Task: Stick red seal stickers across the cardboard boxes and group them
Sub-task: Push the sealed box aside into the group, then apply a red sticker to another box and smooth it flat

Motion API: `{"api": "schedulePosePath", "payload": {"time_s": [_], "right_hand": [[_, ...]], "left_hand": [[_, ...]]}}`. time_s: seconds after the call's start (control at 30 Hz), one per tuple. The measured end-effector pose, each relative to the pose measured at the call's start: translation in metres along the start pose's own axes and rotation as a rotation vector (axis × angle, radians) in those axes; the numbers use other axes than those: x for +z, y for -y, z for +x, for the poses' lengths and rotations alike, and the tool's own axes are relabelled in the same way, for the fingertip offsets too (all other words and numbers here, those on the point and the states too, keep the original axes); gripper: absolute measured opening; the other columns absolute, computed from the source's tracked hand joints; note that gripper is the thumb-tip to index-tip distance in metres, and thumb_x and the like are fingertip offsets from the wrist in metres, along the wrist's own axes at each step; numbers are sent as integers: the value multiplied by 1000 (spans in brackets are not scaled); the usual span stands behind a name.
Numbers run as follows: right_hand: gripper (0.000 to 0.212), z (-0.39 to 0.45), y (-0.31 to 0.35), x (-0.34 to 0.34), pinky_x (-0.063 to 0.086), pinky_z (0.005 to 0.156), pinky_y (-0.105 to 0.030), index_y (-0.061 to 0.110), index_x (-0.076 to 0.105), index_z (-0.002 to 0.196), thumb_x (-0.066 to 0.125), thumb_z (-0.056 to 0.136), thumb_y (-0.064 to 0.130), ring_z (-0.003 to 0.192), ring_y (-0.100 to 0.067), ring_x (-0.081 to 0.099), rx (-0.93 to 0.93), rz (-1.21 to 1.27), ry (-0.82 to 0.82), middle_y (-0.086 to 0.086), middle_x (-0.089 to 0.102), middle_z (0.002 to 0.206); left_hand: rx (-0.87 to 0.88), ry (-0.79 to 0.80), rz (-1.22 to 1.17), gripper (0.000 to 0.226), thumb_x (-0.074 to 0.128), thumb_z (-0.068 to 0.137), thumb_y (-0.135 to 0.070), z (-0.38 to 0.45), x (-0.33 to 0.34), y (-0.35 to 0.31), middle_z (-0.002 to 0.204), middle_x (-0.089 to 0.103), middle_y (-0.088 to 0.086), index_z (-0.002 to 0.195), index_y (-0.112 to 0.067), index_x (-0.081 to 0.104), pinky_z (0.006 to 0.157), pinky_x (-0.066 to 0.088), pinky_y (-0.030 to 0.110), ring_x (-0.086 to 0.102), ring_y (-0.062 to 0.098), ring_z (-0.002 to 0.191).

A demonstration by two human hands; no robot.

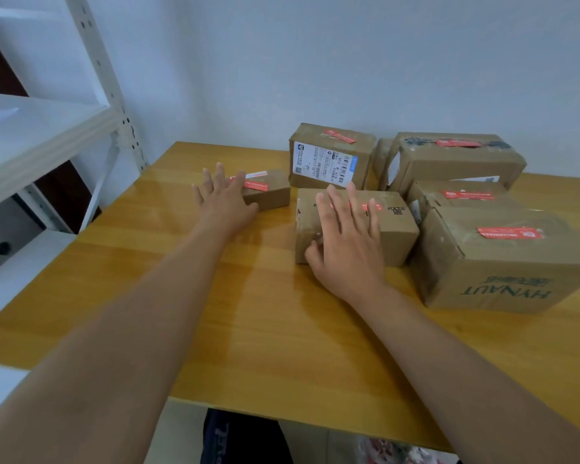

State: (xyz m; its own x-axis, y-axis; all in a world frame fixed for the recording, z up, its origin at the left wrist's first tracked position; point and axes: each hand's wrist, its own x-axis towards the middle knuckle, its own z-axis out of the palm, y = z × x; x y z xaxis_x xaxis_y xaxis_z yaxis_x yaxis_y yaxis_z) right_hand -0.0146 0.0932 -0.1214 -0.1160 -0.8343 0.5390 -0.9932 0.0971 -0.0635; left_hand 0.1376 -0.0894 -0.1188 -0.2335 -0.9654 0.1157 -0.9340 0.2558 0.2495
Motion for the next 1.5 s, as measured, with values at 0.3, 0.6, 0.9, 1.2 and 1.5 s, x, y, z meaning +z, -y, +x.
{"api": "schedulePosePath", "payload": {"time_s": [0.3, 0.6, 0.9, 1.2, 1.5], "right_hand": [[63, -4, 6, 3, 2, 121, -51, 12, 38, 146, 51, 87, 31, 150, -32, 14, -39, 44, -1, -11, 37, 153], [47, -45, 29, -23, 34, 103, -46, 10, 57, 129, 55, 86, 29, 133, -31, 40, -111, 190, -108, -7, 54, 133], [43, -101, 13, -34, 44, 86, -39, 13, 67, 114, 49, 93, 46, 109, -21, 49, -72, 343, -18, -1, 60, 115], [35, -143, -46, -59, 39, 82, -33, 12, 69, 102, 53, 92, 41, 104, -20, 52, 77, 299, -142, -2, 61, 108], [20, -152, -59, -58, 42, 85, -40, 12, 69, 97, 57, 93, 27, 101, -20, 56, 111, 289, -192, -3, 63, 105]], "left_hand": [[-24, 13, -103, 68, 53, 88, -57, -24, -8, 24, 149, 34, 12, 148, -30, 34, 114, 26, 46, 22, 36, 139], [-66, -8, -223, 73, 71, 78, -57, -129, -32, 46, 142, 39, 3, 140, -32, 43, 106, 33, 45, 25, 31, 135], [92, -92, -236, 82, 70, 72, -66, -222, -15, -4, 137, 46, -4, 137, -23, 44, 105, 37, 39, 28, 20, 133], [282, -76, -345, 67, 63, 78, -65, -253, 10, -84, 133, 49, -6, 129, -22, 51, 108, 37, 38, 32, 19, 131], [278, -168, -401, 14, 55, 94, -21, -248, 3, -117, 100, 66, 1, 99, -16, 67, 95, 43, 39, 56, 22, 97]]}}
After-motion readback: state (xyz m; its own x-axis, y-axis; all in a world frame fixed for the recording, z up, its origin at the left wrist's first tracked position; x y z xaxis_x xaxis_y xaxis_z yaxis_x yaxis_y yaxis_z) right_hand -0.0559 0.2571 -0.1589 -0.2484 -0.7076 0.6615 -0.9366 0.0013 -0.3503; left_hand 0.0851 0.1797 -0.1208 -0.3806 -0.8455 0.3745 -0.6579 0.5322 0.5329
